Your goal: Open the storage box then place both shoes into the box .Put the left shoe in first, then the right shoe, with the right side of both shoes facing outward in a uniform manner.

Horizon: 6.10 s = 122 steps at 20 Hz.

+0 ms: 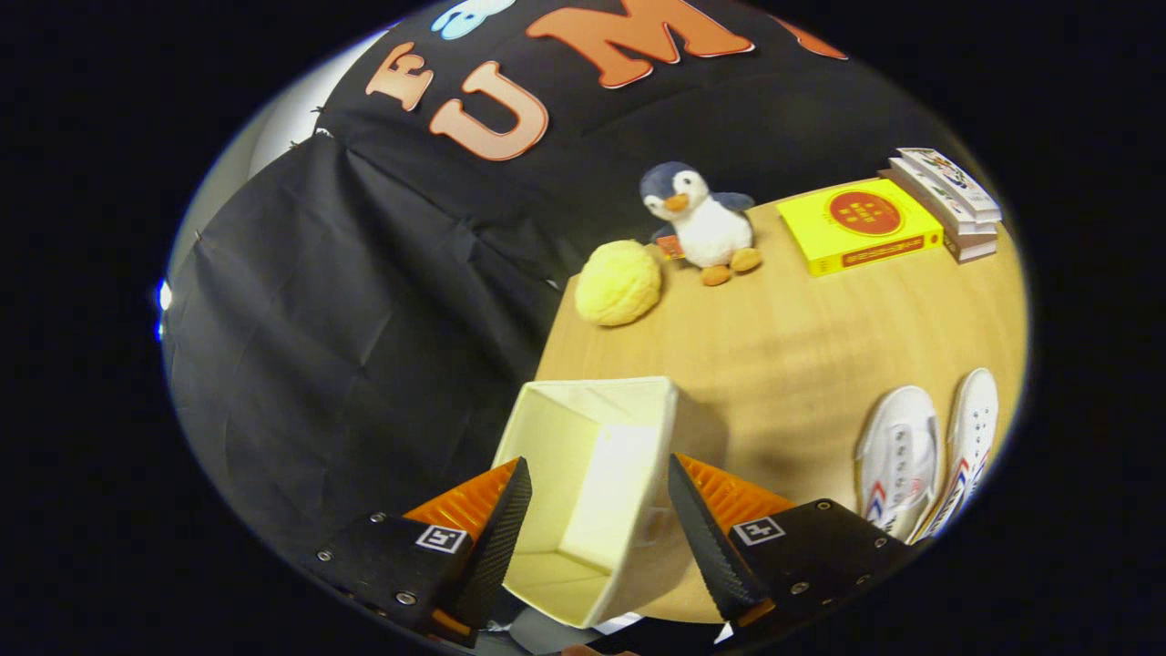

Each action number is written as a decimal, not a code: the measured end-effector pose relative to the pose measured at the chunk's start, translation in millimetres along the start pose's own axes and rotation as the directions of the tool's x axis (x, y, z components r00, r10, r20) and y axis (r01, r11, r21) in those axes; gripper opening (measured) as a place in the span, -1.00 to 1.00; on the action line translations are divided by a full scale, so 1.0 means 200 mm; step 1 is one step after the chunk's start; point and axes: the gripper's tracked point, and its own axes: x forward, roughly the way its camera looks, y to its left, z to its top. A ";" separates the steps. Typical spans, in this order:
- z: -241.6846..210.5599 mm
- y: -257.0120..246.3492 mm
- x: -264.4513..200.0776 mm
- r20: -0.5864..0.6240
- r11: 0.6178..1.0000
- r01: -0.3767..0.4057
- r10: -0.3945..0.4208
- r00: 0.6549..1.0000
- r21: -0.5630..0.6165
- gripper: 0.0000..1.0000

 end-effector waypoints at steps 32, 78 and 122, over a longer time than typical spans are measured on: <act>-0.39 -1.34 -0.10 -0.045 0.876 0.434 -0.452 0.891 -0.209 -0.24; -0.14 0.18 0.07 -0.186 0.951 0.306 -0.295 0.937 0.036 -0.92; -0.11 0.15 -0.02 -0.193 0.992 0.036 -0.012 0.981 0.122 0.50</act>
